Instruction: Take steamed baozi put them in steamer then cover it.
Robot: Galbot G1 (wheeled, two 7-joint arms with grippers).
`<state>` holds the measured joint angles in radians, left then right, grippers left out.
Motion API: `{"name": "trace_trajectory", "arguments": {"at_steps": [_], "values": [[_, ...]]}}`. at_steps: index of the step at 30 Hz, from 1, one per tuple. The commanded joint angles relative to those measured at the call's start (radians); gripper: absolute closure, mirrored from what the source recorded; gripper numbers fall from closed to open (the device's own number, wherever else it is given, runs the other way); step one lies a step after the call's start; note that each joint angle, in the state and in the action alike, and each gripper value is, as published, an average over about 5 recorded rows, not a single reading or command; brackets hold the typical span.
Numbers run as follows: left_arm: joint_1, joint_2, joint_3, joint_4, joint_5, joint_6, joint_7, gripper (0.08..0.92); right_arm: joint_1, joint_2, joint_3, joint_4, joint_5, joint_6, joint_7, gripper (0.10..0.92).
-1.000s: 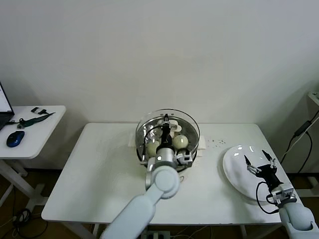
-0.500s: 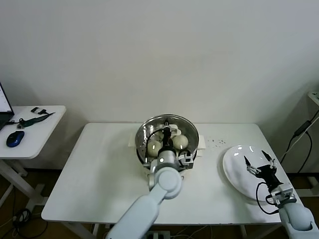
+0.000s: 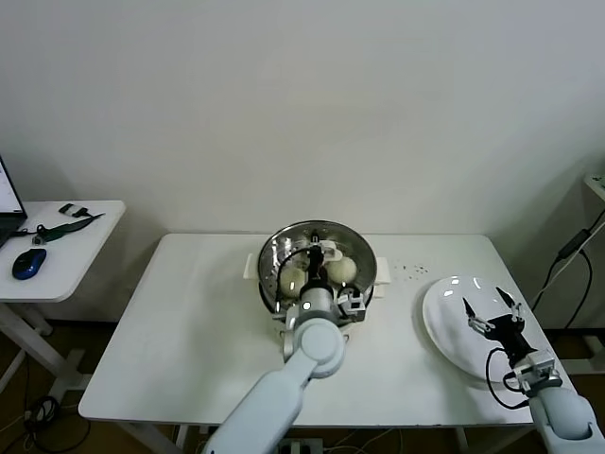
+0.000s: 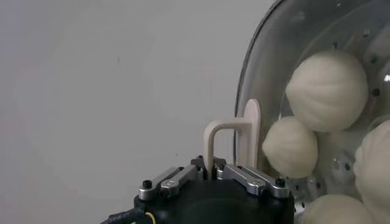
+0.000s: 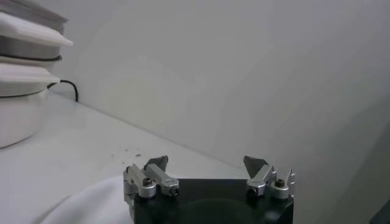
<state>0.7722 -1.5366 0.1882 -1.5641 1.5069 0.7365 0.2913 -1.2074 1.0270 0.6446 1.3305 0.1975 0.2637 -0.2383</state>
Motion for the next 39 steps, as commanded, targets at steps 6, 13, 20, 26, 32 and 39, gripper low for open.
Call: {"name": "trace_trajectory", "arguments": {"at_steps": [6, 13, 20, 26, 32, 39], "values": [[-0.003, -0.005, 0.000, 0.023, -0.026, 0.049, -0.041, 0.848, -0.001, 0.005, 0.003, -0.004, -0.016, 0.008, -0.004, 0.203], [-0.004, 0.003, 0.005, 0.030, -0.021, 0.049, -0.038, 0.848, -0.002, 0.007, 0.005, -0.007, -0.020, 0.012, -0.008, 0.203], [-0.004, 0.015, 0.010, -0.005, 0.036, 0.049, 0.036, 0.847, -0.002, 0.006, 0.006, -0.008, -0.021, 0.011, -0.011, 0.203], [0.003, 0.047, 0.018, -0.074, 0.027, 0.049, 0.062, 0.739, 0.002, 0.003, 0.007, -0.008, -0.022, 0.008, -0.014, 0.203], [0.031, 0.101, 0.021, -0.174, 0.003, 0.049, 0.100, 0.567, 0.006, 0.000, 0.007, -0.012, -0.024, 0.004, -0.017, 0.203], [0.082, 0.172, -0.008, -0.333, -0.072, 0.049, 0.137, 0.367, 0.010, -0.001, 0.010, -0.007, -0.024, -0.015, -0.022, 0.203]]}}
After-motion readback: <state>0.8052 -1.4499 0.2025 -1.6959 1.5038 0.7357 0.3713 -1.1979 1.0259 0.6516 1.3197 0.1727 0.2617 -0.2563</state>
